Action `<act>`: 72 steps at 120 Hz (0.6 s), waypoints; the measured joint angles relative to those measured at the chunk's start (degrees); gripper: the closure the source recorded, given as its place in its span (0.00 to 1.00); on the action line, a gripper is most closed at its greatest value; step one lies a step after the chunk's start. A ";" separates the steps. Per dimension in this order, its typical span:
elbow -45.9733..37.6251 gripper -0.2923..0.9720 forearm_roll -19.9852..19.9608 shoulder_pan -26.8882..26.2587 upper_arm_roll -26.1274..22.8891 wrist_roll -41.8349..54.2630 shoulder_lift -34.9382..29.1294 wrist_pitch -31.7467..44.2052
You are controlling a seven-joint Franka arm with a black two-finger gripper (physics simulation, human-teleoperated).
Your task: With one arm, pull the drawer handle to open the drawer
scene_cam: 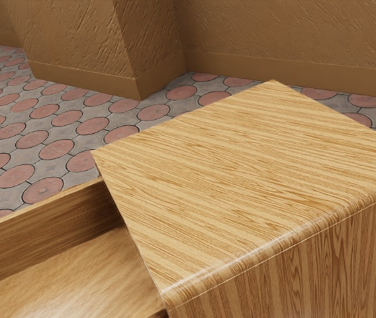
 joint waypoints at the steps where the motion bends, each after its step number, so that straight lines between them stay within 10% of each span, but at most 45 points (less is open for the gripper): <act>1: 0.01 0.24 0.11 0.02 0.12 0.00 -0.06 -0.05; 46: 1.57 0.24 5.42 1.39 6.17 0.01 -1.35 -2.48; 72: 15.91 0.24 9.42 9.49 21.16 0.67 0.81 -5.95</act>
